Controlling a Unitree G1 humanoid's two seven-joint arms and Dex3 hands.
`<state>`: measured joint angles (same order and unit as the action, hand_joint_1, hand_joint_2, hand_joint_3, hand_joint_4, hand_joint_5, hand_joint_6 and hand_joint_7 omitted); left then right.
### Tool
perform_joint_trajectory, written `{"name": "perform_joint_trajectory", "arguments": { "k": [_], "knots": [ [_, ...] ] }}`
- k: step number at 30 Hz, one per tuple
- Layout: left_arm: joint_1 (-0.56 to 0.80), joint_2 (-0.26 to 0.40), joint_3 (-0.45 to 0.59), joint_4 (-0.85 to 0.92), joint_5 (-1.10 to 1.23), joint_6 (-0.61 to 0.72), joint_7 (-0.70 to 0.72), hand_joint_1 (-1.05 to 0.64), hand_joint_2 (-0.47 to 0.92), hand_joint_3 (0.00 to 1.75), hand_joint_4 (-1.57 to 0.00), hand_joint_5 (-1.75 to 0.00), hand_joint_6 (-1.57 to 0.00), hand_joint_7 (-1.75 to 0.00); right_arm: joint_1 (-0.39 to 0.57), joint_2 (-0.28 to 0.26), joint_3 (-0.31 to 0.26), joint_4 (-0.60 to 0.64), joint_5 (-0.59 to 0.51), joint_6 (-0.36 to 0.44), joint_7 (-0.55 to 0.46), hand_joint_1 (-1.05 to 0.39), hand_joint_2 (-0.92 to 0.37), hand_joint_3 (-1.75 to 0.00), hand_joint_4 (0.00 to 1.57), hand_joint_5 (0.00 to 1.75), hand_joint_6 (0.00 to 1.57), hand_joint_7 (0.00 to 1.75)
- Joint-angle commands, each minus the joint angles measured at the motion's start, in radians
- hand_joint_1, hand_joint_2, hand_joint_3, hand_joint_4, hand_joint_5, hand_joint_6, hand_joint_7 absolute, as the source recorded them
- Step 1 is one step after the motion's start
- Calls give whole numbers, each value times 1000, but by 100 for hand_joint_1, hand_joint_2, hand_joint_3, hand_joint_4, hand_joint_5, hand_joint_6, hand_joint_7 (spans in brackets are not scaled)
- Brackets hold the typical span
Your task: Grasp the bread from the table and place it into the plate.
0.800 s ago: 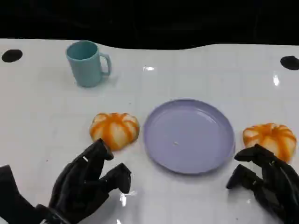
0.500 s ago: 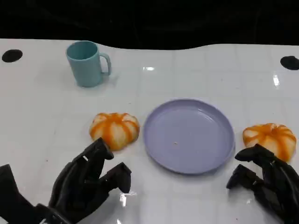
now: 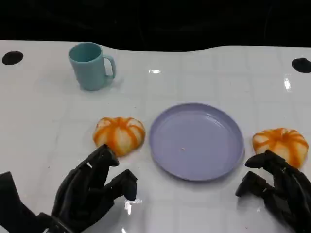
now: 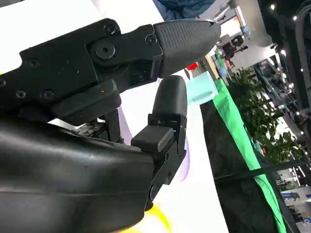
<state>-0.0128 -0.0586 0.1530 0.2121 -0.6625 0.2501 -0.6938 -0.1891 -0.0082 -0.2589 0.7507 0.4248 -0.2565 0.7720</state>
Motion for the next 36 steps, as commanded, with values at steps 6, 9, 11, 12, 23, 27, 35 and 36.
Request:
{"name": "perform_joint_trajectory", "arguments": {
  "k": [6, 9, 11, 12, 23, 27, 35, 36],
  "knots": [
    [3, 12, 8, -12, 45, -57, 12, -58, 92, 34, -72, -175, -60, -149, 12, -15, -1, 0, 4, 35, -2, -53, -92, -24, 65, 151, 59, 119],
    [-1, 1, -15, -48, 165, -220, 67, -61, 92, 28, -61, -138, -54, -92, 15, -13, 1, -10, -7, 27, -25, -53, -92, -24, 65, 150, 59, 119],
    [-3, 6, -39, -78, 257, -320, 107, -61, 92, 22, -53, -110, -56, -44, 13, -12, -1, -10, -4, 27, -25, -53, -92, -24, 66, 150, 59, 119],
    [-3, 8, -45, -80, 272, -336, 115, -61, 92, 20, -50, -101, -56, -31, 12, -12, -2, -9, -2, 28, -22, -53, -92, -23, 66, 150, 60, 119],
    [-58, 144, -152, -159, 704, -517, 331, -49, 92, 8, -10, -55, -34, -1, 14, -5, -4, -12, 1, 20, -26, -52, -92, -23, 65, 150, 58, 118],
    [-97, 212, -196, -198, 913, -511, 428, -46, 88, 3, -1, -46, -29, 0, 17, -6, -1, -22, 1, 36, -30, -53, -92, -21, 66, 151, 60, 119],
    [-165, 312, -291, -230, 1228, -444, 538, -41, 82, 0, 0, -22, -24, 0, 24, -4, 1, -31, 1, 39, -37, -54, -92, -20, 67, 150, 63, 116],
    [-177, 325, -308, -226, 1276, -433, 552, -41, 81, 0, 0, -21, -24, 0, 24, -5, 2, -32, 0, 38, -35, -54, -92, -20, 67, 150, 63, 116]
  ]
}}
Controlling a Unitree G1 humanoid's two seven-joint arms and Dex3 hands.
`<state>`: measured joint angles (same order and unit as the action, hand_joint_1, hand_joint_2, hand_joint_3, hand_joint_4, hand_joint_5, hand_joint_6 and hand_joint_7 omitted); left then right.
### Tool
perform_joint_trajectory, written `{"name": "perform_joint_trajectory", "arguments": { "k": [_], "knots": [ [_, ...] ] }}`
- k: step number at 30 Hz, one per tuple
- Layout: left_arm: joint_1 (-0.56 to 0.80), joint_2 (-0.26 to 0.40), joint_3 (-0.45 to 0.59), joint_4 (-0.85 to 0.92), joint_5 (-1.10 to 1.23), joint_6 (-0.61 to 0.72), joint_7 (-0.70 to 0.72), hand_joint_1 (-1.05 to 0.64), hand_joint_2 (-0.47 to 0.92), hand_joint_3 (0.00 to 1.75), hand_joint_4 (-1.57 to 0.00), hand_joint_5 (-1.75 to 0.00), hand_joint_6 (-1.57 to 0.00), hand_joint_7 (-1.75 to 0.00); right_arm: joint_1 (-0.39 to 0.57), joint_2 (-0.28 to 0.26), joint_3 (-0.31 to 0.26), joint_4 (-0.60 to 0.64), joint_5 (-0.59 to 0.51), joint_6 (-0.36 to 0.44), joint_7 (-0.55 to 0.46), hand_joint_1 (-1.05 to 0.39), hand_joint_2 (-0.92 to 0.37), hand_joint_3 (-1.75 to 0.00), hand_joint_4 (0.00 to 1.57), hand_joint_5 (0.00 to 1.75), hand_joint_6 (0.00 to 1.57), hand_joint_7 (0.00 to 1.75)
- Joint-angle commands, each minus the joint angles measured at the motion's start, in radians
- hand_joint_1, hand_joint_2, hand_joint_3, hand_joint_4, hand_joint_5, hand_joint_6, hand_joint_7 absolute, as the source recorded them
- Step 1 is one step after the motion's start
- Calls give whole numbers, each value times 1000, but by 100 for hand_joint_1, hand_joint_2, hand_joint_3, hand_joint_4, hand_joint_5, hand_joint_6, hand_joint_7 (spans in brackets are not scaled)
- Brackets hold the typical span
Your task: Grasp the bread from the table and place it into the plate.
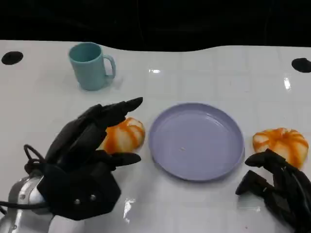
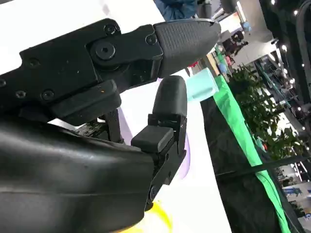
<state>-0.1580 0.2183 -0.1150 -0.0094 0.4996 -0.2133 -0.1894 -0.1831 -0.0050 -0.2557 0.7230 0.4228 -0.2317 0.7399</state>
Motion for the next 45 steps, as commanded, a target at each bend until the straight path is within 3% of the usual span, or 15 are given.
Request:
{"name": "perform_joint_trajectory", "arguments": {
  "k": [1, 10, 23, 27, 34, 45],
  "knots": [
    [-40, 56, -52, -1, 146, 38, 58, -43, 80, 0, 0, -21, -24, 0, 19, -9, 0, -5, 1, 12, -2, -54, -92, -21, 67, 150, 63, 116],
    [-195, 98, -167, 137, 288, 171, -14, -39, 79, 0, 0, -15, -21, 0, 23, -10, 2, -11, -3, 7, -5, -55, -92, -20, 67, 150, 62, 117],
    [-389, 64, -323, 382, 376, 351, -51, -46, 77, 1, 0, -15, -20, 0, 30, -9, 6, -22, -10, 0, -8, -55, -92, -20, 68, 151, 62, 117],
    [-443, 45, -361, 486, 374, 372, -43, -49, 78, 1, -1, -16, -21, 0, 33, -13, 6, -35, -1, 30, -7, -56, -92, -20, 68, 151, 63, 118],
    [-509, 15, -406, 645, 358, 353, 4, -48, 78, 0, -3, -17, -22, -1, 36, -16, 5, -37, -1, 27, -1, -54, -92, -21, 67, 151, 62, 119],
    [-637, -61, -452, 1047, 305, 200, 130, -45, 78, 0, -6, -15, -22, -1, 42, -18, 9, -45, -6, 21, -7, -54, -92, -21, 67, 152, 61, 120]
  ]
}}
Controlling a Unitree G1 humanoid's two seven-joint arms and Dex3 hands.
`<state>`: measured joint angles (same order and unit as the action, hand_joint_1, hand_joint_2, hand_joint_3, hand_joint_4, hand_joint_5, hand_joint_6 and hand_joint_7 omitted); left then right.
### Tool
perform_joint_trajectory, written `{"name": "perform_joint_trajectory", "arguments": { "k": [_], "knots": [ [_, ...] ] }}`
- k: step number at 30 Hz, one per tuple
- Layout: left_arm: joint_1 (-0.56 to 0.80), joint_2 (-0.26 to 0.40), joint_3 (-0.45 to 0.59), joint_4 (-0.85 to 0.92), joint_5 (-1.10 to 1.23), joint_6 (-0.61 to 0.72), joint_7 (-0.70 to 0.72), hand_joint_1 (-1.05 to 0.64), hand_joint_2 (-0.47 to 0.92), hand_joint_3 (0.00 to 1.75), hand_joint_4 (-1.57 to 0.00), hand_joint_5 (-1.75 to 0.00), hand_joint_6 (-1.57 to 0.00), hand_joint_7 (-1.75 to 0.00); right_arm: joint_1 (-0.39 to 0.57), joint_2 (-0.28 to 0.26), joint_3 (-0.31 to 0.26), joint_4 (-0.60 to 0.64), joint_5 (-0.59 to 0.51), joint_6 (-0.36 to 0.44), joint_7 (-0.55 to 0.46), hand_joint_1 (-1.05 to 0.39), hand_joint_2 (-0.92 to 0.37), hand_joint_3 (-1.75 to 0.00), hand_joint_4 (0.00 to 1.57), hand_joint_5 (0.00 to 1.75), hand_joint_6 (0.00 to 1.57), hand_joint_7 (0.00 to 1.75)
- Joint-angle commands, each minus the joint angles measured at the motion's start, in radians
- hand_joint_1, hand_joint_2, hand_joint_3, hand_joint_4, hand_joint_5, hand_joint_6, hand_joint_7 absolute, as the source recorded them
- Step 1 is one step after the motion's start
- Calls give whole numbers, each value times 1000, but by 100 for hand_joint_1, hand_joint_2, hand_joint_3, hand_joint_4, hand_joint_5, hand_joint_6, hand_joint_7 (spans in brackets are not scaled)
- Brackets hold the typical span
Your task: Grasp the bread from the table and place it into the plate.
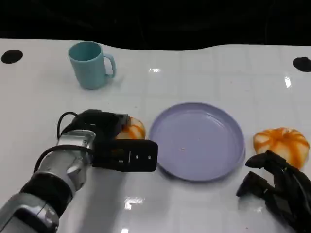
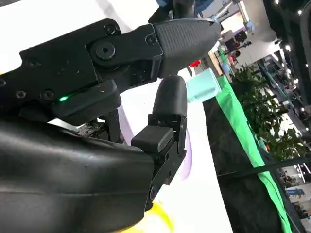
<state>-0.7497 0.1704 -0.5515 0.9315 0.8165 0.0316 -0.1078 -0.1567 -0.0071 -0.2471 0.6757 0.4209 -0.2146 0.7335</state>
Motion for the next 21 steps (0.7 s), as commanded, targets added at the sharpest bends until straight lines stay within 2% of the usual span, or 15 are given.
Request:
{"name": "perform_joint_trajectory", "arguments": {
  "k": [1, 7, 10, 11, 12, 14, 15, 16, 17, 18, 19, 21],
  "knots": [
    [-55, -23, -21, 139, -13, -54, 53, -45, 78, 0, -6, -14, -22, -1, 17, -16, -2, 1, 0, 9, -1, -54, -92, -20, 67, 151, 61, 120],
    [-88, -51, -26, 237, -33, -85, 80, -47, 80, 0, -6, -12, -22, 0, 18, -16, -2, -1, 0, 9, -1, -53, -92, -18, 67, 150, 61, 120],
    [-93, -71, -8, 286, -68, -112, 140, -40, 82, 1, -10, -14, -28, -2, 21, -17, 3, -3, -9, 0, -2, -55, -92, -22, 68, 152, 61, 120],
    [-90, -74, 1, 294, -78, -124, 177, -33, 88, 5, -32, -22, -48, -8, 22, -17, 3, -5, -10, 0, -4, -54, -92, -23, 68, 152, 61, 120],
    [-89, -77, 6, 302, -85, -133, 204, -30, 90, 6, -39, -25, -55, -10, 23, -17, 4, -7, -10, 0, -4, -54, -92, -23, 68, 152, 61, 120],
    [-92, -80, 7, 315, -92, -142, 225, -28, 92, 6, -46, -26, -61, -10, 23, -17, 4, -8, -10, 0, -5, -54, -92, -23, 68, 152, 61, 120],
    [-87, -72, 2, 316, -83, -162, 294, -28, 92, 7, -46, -27, -62, -10, 24, -16, 3, -10, -3, 10, -3, -54, -92, -23, 68, 152, 61, 120],
    [-82, -65, -2, 319, -75, -174, 352, -27, 91, 24, -72, -86, -79, -52, 25, -14, 1, -10, 0, 14, -4, -54, -92, -22, 67, 151, 61, 120],
    [-80, -60, -8, 322, -66, -180, 398, -25, 92, 37, -78, -138, -66, -124, 26, -12, 1, -11, 0, 13, -7, -54, -92, -21, 68, 150, 62, 119],
    [-79, -58, -13, 327, -61, -183, 427, -24, 92, 41, -80, -156, -62, -149, 26, -11, 1, -11, 0, 11, -9, -54, -92, -20, 68, 149, 62, 118],
    [-81, -59, -14, 333, -61, -170, 440, -24, 92, 44, -81, -165, -59, -161, 25, -12, 1, -8, -1, 9, -6, -54, -92, -20, 68, 149, 62, 118],
    [-84, -60, -15, 341, -63, -156, 454, -27, 92, 41, -80, -173, -52, -172, 23, -15, 2, -5, -1, 9, -2, -54, -92, -21, 68, 149, 62, 118]
  ]
}}
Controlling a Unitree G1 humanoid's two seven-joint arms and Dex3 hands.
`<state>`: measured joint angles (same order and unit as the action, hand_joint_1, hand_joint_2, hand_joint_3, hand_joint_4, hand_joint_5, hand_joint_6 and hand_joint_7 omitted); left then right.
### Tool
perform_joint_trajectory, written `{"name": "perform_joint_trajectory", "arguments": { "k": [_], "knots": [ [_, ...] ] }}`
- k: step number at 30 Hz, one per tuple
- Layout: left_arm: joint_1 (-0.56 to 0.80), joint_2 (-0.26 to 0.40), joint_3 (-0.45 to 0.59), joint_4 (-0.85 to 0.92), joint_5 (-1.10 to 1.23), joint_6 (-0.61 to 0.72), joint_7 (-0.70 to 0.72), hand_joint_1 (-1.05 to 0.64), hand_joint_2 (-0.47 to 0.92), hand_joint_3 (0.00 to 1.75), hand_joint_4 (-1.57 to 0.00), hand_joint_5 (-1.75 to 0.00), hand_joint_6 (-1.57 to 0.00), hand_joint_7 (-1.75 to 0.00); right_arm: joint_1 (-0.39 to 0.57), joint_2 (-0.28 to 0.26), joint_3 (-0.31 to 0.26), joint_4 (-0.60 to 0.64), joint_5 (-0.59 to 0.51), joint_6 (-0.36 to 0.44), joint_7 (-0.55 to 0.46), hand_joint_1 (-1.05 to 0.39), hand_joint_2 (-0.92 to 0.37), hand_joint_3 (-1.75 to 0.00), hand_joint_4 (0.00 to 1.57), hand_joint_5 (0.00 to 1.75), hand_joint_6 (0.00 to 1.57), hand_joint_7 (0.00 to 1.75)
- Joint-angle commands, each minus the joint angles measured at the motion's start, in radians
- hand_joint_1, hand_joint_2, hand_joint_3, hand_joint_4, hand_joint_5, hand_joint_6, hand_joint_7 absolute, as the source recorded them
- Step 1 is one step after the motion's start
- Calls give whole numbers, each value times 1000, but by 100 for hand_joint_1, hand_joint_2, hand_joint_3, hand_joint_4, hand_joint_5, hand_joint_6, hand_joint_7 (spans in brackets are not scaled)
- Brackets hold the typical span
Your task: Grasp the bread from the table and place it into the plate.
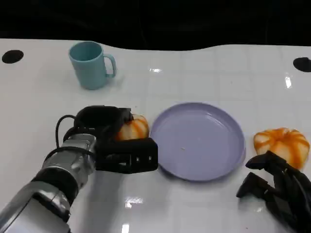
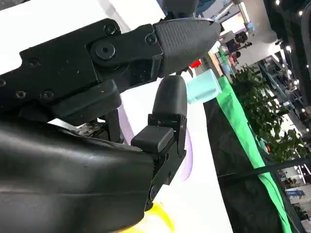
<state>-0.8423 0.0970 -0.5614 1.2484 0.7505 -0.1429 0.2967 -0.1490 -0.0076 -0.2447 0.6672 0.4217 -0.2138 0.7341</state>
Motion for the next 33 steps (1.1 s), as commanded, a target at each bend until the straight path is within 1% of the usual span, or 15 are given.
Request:
{"name": "perform_joint_trajectory", "arguments": {
  "k": [1, 6, 7, 8, 9, 11, 15, 16, 18, 21, 25, 27, 28, 30, 33],
  "knots": [
    [7, 13, -6, 26, 2, 22, 53, -27, 92, 41, -80, -174, -51, -173, 15, -15, 0, 5, -2, 8, -1, -54, -92, -21, 68, 150, 62, 118],
    [5, 11, -10, 32, -1, 22, 58, -27, 92, 41, -79, -175, -50, -175, 15, -15, 0, 5, -2, 8, -1, -54, -92, -21, 68, 150, 62, 118],
    [11, 21, 14, 15, -23, 7, 91, -27, 92, 40, -79, -175, -50, -175, 14, -15, -2, 5, 3, 14, 1, -54, -92, -21, 68, 150, 62, 118],
    [17, 29, 35, -1, -41, -7, 120, -24, 88, 49, -81, -175, -52, -175, 12, -15, -3, 6, 7, 17, 4, -54, -92, -20, 67, 150, 61, 117],
    [21, 37, 55, -15, -58, -21, 143, -22, 83, 63, -83, -175, -54, -175, 12, -16, -1, 6, 2, 16, -3, -54, -92, -20, 66, 149, 61, 117],
    [25, 43, 77, -34, -79, -36, 160, -22, 79, 71, -84, -175, -56, -175, 10, -18, -1, 9, 5, 14, 8, -53, -92, -22, 65, 149, 61, 114],
    [28, 45, 81, -41, -87, -39, 164, -22, 78, 74, -84, -175, -56, -175, 9, -19, -2, 11, 7, 13, 16, -52, -92, -24, 63, 151, 59, 115],
    [27, 43, 98, -63, -107, -53, 151, -22, 78, 75, -84, -175, -56, -175, 8, -16, -4, 14, 5, 8, 11, -52, -92, -24, 63, 151, 59, 115],
    [27, 38, 122, -98, -137, -70, 130, -22, 71, 88, -87, -175, -60, -175, 5, -11, -9, 18, 11, 12, 8, -52, -92, -23, 64, 151, 60, 116],
    [32, 33, 138, -134, -159, -93, 123, -21, 68, 92, -87, -175, -60, -175, 3, -11, -9, 20, 8, 16, 8, -52, -92, -21, 65, 151, 61, 116],
    [36, 23, 145, -170, -172, -169, 138, -17, 62, 97, -84, -175, -60, -175, 5, -12, -6, 14, 0, 16, -1, -53, -92, -21, 67, 148, 62, 114],
    [31, 17, 138, -180, -173, -247, 140, -13, 57, 109, -86, -175, -63, -175, 3, -12, -6, 15, 3, 21, 2, -53, -92, -21, 67, 148, 62, 114],
    [27, 12, 134, -183, -172, -281, 139, -13, 56, 112, -86, -175, -63, -175, 4, -13, -4, 18, -1, 10, 5, -53, -92, -21, 67, 148, 62, 114],
    [21, 6, 132, -183, -167, -309, 137, -13, 54, 118, -87, -175, -65, -175, 4, -13, -3, 19, -4, 4, 7, -53, -92, -24, 66, 149, 61, 115],
    [12, -5, 131, -182, -166, -332, 119, -13, 51, 121, -88, -175, -66, -175, 5, -12, -4, 18, -1, 8, 6, -53, -92, -24, 66, 150, 61, 116]
  ]
}}
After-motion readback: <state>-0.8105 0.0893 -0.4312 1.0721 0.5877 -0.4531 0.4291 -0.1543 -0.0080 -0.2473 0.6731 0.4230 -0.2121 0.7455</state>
